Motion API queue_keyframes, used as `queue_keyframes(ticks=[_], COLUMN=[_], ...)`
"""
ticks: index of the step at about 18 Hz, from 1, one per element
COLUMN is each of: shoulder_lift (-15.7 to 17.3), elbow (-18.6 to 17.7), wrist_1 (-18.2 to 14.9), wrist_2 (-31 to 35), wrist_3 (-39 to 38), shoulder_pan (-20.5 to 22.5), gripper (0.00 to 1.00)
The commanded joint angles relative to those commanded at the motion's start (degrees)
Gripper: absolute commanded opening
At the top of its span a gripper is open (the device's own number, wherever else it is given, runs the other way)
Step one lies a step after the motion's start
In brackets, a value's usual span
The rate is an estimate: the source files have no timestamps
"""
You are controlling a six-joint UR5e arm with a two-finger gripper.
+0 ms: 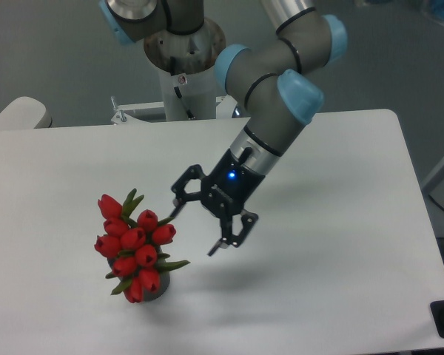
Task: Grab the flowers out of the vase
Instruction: 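Move the open gripper to the tulip stems just above the vase rim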
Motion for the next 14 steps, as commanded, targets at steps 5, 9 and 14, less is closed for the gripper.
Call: queue_keyframes(ticks=[5, 9, 14], shoulder_lift=[0.01, -1.04, -2.72], elbow=[-2.47, -1.95, -1.24], wrist_1=[7.38, 8.61, 9.14], wrist_2=[-0.18, -0.26, -0.35], wrist_3=[-0.08, 0.0, -1.4], shoulder_pan=[-2.19, -4.04, -5.97], gripper=[1.0, 1.0, 1.0])
